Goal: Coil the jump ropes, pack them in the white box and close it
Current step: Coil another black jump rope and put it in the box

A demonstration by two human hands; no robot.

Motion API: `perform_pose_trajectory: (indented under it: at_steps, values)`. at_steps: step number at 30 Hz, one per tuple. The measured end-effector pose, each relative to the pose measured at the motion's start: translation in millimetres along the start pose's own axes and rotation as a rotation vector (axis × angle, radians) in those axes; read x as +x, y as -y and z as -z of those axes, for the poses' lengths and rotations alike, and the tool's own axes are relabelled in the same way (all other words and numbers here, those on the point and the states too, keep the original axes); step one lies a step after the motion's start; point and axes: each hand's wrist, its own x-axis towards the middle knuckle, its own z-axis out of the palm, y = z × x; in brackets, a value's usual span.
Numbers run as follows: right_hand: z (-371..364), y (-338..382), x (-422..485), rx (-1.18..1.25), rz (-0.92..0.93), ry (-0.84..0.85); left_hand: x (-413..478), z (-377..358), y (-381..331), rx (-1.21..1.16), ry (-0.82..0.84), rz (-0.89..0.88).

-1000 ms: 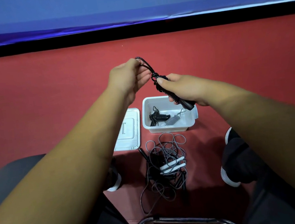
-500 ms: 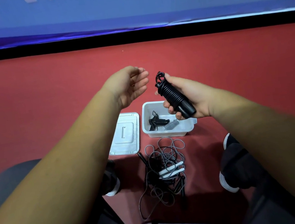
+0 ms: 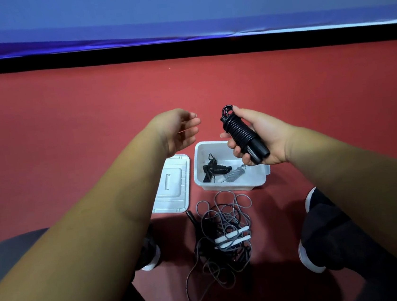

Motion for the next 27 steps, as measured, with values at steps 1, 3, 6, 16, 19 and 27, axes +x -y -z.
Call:
perform_pose_trajectory:
  at_steps: [1,3,6,16,19,27]
  values:
    - [2.8,-1.3,10.4,0.006,-0.005,-0.034,9.1,0.7,4.5,0.01,-0.009,0.019]
    - [12.5,-7.8,33.6,0.03,-0.009,-0.113,28.8,1.3,16.0,0.033,-0.02,0.062]
    - [34.1,-24.5,72.6,0.041,-0.012,-0.227,61.7,1.9,39.3,0.066,-0.033,0.119]
    - [91.1,-83.0,185.2,-0.052,-0.002,-0.471,147.5,8.1,121.6,0.008,-0.086,0.177]
    - [96.3,-94.2,200.1,-0.116,-0.022,-0.496,159.2,10.4,139.1,-0.003,-0.103,0.186]
    - [105.8,-101.1,206.9,-0.392,-0.055,-0.631,164.1,15.8,156.6,0.022,-0.139,0.196]
